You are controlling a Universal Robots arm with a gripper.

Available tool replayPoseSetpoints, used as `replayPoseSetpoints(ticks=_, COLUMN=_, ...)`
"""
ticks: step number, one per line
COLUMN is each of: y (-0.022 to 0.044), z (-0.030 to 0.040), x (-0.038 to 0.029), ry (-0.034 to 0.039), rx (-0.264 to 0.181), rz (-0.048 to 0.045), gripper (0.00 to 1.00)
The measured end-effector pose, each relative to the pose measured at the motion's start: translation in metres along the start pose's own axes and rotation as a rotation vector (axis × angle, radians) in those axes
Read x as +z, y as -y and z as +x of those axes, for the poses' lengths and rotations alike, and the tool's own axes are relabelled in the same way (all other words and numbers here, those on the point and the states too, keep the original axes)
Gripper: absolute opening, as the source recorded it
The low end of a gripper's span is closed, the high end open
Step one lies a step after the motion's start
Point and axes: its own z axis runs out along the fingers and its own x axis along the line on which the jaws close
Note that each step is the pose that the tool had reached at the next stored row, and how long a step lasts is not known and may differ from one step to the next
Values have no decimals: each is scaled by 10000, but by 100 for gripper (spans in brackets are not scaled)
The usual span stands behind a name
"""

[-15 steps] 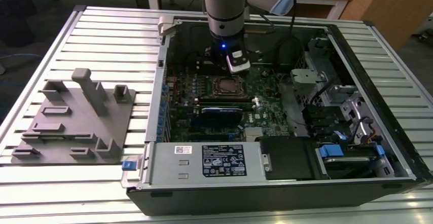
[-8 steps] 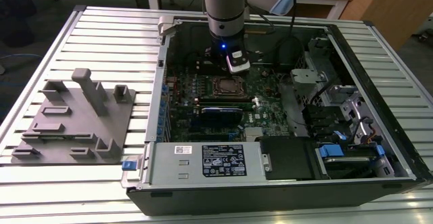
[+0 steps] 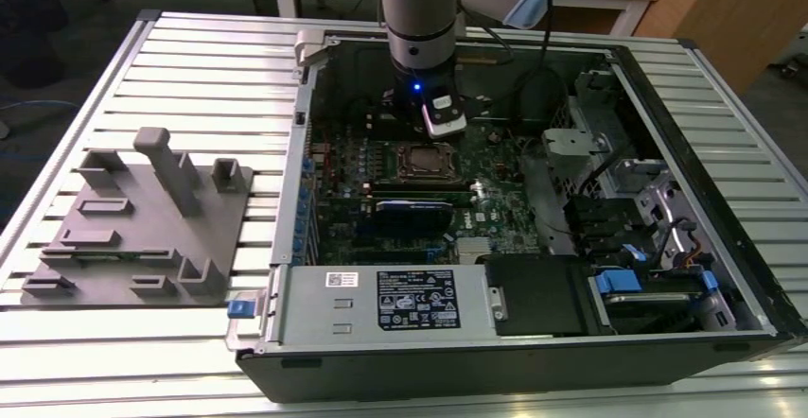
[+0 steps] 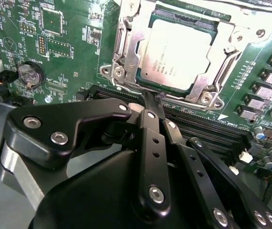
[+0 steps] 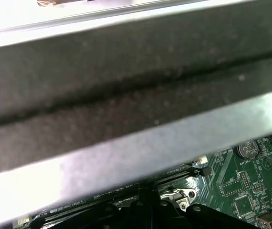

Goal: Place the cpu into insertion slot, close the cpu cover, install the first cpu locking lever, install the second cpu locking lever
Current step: 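Install the first cpu locking lever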

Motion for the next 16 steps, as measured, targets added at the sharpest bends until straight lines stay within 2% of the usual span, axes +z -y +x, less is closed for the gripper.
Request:
replayPoseSetpoints(ticks=13, y=-4, z=-10, x=1, ry=-3, rx=-1, rz=1, gripper=10)
replayPoseSetpoints(ticks=16, y=-7, z=-13, x=-19, ry=-4, rx=0, rz=1, gripper=10)
